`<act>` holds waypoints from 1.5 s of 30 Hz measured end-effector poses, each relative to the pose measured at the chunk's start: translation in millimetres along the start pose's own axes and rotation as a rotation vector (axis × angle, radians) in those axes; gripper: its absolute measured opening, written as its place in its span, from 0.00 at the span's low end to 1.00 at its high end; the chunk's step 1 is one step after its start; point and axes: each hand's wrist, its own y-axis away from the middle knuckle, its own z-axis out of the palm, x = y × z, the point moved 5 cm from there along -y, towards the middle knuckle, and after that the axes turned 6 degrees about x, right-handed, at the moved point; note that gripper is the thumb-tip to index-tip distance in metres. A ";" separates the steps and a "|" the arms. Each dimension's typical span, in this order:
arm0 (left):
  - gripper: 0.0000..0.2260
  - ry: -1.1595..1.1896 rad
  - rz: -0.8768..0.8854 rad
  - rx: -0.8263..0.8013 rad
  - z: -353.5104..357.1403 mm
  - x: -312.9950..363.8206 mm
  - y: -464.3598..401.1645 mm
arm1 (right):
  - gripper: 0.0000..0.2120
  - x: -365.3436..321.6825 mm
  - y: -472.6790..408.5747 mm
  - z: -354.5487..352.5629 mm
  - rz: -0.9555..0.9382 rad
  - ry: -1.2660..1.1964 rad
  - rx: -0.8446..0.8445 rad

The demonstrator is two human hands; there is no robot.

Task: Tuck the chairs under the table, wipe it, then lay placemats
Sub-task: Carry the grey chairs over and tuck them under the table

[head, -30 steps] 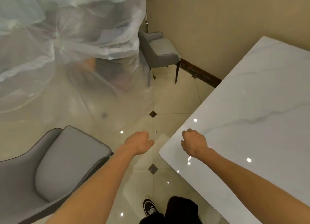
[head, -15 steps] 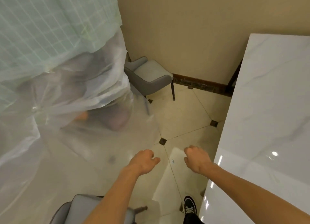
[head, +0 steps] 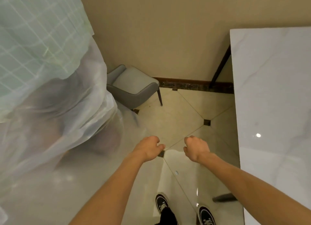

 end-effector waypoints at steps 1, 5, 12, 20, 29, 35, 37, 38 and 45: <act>0.21 -0.006 0.028 0.018 -14.7 -7.2 -7.6 | 0.05 -10.6 -11.7 -4.1 0.008 -0.004 0.011; 0.20 -0.034 0.053 0.087 -66.5 -37.4 -32.4 | 0.06 -54.5 -48.0 -22.4 0.010 -0.010 0.029; 0.21 0.001 0.023 0.133 -125.6 -70.1 -93.4 | 0.08 -106.5 -127.3 -56.0 -0.042 -0.011 0.077; 0.20 0.040 -0.084 0.175 -180.3 -91.5 -191.1 | 0.11 -151.3 -253.6 -74.3 -0.168 -0.013 0.109; 0.21 -0.015 -0.200 0.226 -250.4 -119.0 -296.9 | 0.14 -202.3 -373.8 -82.2 -0.289 -0.115 0.027; 0.23 -0.133 -0.185 0.165 -263.0 -138.0 -332.1 | 0.13 -217.8 -408.3 -77.4 -0.320 -0.076 0.006; 0.23 -0.161 -0.196 0.175 -272.4 -151.6 -338.0 | 0.13 -221.8 -416.4 -76.4 -0.314 -0.076 0.003; 0.24 -0.176 -0.204 0.178 -276.6 -158.4 -339.0 | 0.14 -224.3 -419.0 -76.8 -0.312 -0.075 -0.002; 0.23 -0.288 -0.249 0.216 -296.0 -220.7 -336.4 | 0.15 -271.0 -439.3 -77.8 -0.316 -0.096 -0.004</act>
